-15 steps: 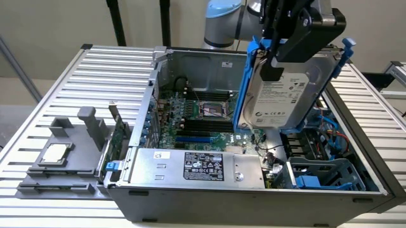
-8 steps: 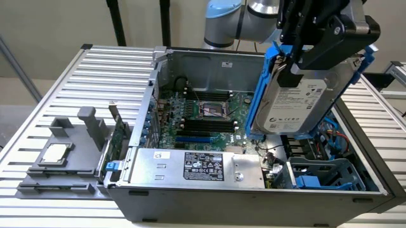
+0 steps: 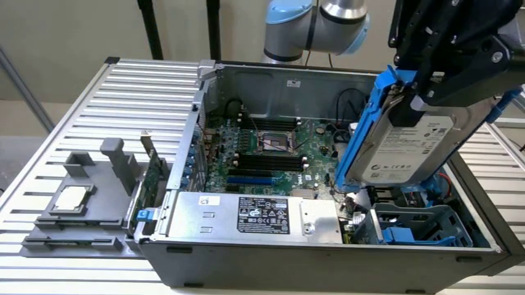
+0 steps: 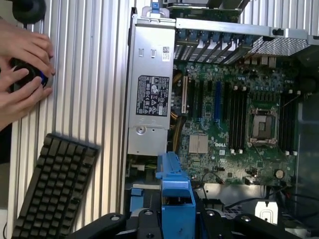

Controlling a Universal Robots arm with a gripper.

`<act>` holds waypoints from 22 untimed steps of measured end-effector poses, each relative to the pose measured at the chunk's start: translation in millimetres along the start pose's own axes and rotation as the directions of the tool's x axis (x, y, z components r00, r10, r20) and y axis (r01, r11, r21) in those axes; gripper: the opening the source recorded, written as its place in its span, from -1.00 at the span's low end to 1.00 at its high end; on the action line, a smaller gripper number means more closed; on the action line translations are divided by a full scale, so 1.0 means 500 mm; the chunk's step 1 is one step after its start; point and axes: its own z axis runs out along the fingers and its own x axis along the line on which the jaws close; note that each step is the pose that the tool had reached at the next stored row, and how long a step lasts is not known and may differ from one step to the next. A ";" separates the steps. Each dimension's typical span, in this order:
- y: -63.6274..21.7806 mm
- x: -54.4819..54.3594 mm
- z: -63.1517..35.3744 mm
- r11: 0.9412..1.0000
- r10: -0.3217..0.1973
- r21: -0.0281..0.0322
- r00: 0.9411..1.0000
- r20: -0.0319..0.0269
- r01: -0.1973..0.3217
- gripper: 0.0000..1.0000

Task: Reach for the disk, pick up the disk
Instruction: 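Pick up the disk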

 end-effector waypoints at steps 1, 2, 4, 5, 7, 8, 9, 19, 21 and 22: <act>-0.005 0.004 0.000 1.000 0.000 -0.002 1.000 0.000 0.000 -0.35; -0.012 0.007 0.000 1.000 0.000 -0.004 1.000 0.000 0.000 -0.35; -0.026 0.013 -0.001 1.000 0.000 -0.006 1.000 0.000 0.000 -0.35; -0.035 0.015 -0.001 1.000 0.000 -0.007 1.000 0.000 0.000 -0.35; -0.052 0.019 -0.002 1.000 0.000 -0.008 1.000 0.000 0.000 -0.35; -0.062 0.021 -0.002 1.000 0.000 -0.008 1.000 0.001 0.000 -0.35; -0.071 0.023 -0.002 1.000 0.000 -0.009 1.000 0.001 0.000 -0.35; -0.140 0.029 0.002 1.000 0.007 -0.009 1.000 0.002 -0.007 -0.35; -0.144 0.029 0.003 1.000 0.012 -0.009 1.000 0.002 -0.012 -0.35; -0.144 0.029 0.003 1.000 0.012 -0.009 1.000 0.002 -0.012 -0.35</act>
